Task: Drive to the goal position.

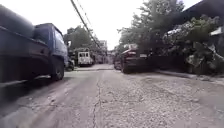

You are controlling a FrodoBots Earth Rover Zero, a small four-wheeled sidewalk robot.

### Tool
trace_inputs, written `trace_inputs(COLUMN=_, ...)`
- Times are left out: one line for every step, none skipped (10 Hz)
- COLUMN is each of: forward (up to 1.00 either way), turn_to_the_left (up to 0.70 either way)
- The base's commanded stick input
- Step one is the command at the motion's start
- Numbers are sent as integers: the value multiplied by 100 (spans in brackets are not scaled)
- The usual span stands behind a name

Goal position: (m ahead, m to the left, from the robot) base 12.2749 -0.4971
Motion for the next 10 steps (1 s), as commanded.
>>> trace_inputs(forward=100, turn_to_the_left=26)
trace_inputs(forward=100, turn_to_the_left=9)
trace_inputs(forward=100, turn_to_the_left=22)
trace_inputs(forward=100, turn_to_the_left=6)
trace_inputs(forward=100, turn_to_the_left=20)
trace_inputs(forward=100, turn_to_the_left=27)
trace_inputs(forward=100, turn_to_the_left=26)
trace_inputs(forward=100, turn_to_the_left=3)
trace_inputs(forward=100, turn_to_the_left=26)
trace_inputs(forward=100, turn_to_the_left=0)
